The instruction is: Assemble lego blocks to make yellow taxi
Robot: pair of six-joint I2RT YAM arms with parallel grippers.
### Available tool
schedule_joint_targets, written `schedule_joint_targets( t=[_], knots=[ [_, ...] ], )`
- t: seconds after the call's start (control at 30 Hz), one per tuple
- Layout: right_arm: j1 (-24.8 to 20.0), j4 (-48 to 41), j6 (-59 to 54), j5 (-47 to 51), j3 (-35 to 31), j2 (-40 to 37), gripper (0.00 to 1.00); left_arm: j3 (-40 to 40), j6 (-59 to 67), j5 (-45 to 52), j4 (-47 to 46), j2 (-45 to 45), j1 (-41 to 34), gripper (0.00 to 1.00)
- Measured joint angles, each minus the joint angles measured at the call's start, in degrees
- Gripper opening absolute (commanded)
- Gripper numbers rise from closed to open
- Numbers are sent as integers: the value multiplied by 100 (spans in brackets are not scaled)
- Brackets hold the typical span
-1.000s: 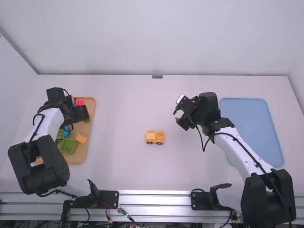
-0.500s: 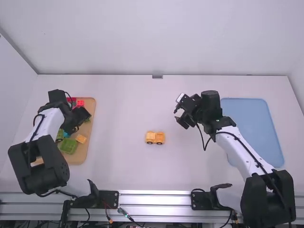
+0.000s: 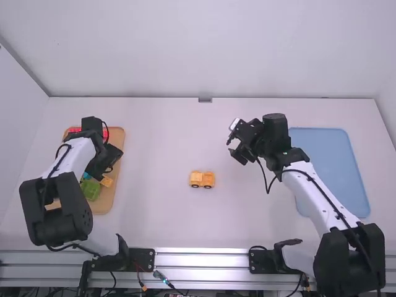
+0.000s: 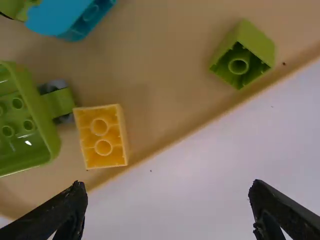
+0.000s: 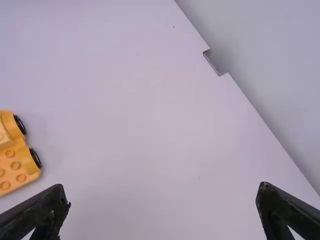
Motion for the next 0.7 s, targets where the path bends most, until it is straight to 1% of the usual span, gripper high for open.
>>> schedule_joint_targets(
  t=[0.07, 0.13, 0.2, 0.23, 0.27, 0.3, 0.4, 0.5, 0.7],
  knots=[
    [0, 0, -24, 4, 0, 0, 99, 0, -74, -96, -22, 0, 9, 83],
    [0, 9, -28, 15, 0, 0, 99, -7, -131, -177, -59, 0, 35, 79],
    [0, 4, -79, 20, 0, -2, 99, -70, -162, -236, -66, 0, 70, 72],
    [0, 0, -87, 17, 0, -2, 99, -85, -160, -240, -66, 0, 72, 71],
    [0, 0, -101, 20, 0, -2, 99, -129, -155, -271, -70, 0, 72, 71],
    [0, 0, -133, 17, 0, -2, 99, -181, -144, -291, -70, 0, 72, 74],
    [0, -2, -155, 17, 0, 0, 99, -295, -131, -341, -101, 0, 72, 76],
    [0, -2, -160, 17, 0, -2, 99, -380, -133, -417, -177, 0, 76, 76],
    [0, -26, -170, 13, 0, 0, 99, -732, -129, -448, 210, 0, 282, 74]
  ],
)
